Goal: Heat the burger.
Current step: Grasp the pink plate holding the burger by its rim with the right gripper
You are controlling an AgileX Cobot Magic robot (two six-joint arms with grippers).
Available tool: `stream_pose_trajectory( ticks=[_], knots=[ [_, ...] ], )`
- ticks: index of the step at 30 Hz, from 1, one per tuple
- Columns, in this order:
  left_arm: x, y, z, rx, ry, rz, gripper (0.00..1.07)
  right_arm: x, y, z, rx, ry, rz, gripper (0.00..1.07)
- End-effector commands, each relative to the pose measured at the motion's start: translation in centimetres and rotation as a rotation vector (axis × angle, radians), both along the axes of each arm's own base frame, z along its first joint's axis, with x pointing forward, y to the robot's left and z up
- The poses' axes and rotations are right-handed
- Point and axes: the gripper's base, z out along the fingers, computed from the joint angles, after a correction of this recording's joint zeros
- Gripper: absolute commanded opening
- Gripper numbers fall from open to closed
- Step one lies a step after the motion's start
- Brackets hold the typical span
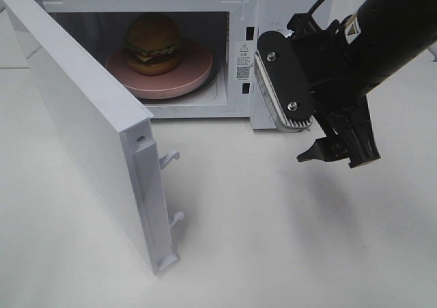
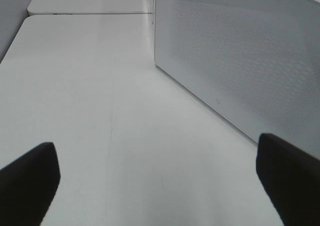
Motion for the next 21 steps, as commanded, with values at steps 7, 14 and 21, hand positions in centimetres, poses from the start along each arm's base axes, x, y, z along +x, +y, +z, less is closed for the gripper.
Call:
stream_pose_trajectory(
  ticks=[7,14,21],
  knots=[
    [-0.3,0.0,0.0,-0.007,-0.025,0.004,1.0,1.3,1.7,-0.9,0.039,-0.086,0.031,0.93],
    [-0.3,0.0,0.0,-0.007,-0.025,0.004,1.0,3.1,4.3,-1.2,0.067,-0.118,0.063,0.91],
    [-0.3,0.0,0.0,-0.007,-0.025,0.004,1.0,4.8,6.1,-1.5,0.113,-0.164,0.069,0.9]
  ],
)
